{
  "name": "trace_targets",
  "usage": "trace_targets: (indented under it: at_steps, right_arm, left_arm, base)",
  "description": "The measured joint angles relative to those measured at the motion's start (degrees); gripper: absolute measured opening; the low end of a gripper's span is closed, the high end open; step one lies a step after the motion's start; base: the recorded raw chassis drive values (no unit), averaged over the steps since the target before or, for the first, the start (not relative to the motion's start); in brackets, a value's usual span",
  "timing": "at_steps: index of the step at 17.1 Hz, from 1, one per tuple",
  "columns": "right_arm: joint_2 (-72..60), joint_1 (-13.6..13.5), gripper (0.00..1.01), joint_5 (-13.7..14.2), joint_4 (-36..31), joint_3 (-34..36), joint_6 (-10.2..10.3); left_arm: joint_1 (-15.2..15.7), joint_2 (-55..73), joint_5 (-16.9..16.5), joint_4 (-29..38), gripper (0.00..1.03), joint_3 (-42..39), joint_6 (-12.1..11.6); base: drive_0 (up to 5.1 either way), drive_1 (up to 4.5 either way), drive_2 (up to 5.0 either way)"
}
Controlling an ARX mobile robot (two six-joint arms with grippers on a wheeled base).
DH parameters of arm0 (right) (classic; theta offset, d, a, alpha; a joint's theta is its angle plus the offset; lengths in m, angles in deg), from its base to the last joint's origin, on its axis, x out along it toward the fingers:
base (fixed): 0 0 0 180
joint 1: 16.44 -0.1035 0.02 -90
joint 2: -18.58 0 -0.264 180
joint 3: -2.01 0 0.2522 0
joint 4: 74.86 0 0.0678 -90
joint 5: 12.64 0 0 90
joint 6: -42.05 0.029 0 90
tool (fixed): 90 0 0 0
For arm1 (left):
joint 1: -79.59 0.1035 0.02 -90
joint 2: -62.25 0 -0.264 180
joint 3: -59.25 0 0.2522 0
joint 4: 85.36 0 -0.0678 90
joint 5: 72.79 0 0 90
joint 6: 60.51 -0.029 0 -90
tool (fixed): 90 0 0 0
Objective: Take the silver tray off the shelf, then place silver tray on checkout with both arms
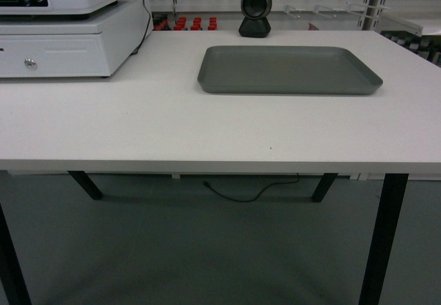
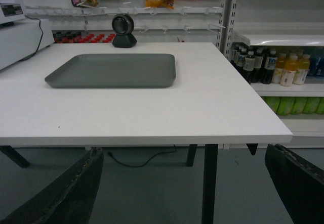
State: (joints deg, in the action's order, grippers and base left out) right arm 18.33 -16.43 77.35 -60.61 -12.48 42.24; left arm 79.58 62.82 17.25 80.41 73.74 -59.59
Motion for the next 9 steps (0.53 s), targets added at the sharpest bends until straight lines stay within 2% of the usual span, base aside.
trace_targets:
  at_steps: [9]
  right_arm:
    - [0.0,0.0,0.98,0.0,-0.2,0.0,0.0]
  left_arm:
    - [0.0,0.0,0.0,0.3,0.98,0.0,0.0]
  base:
    - [0.0,0.0,0.0]
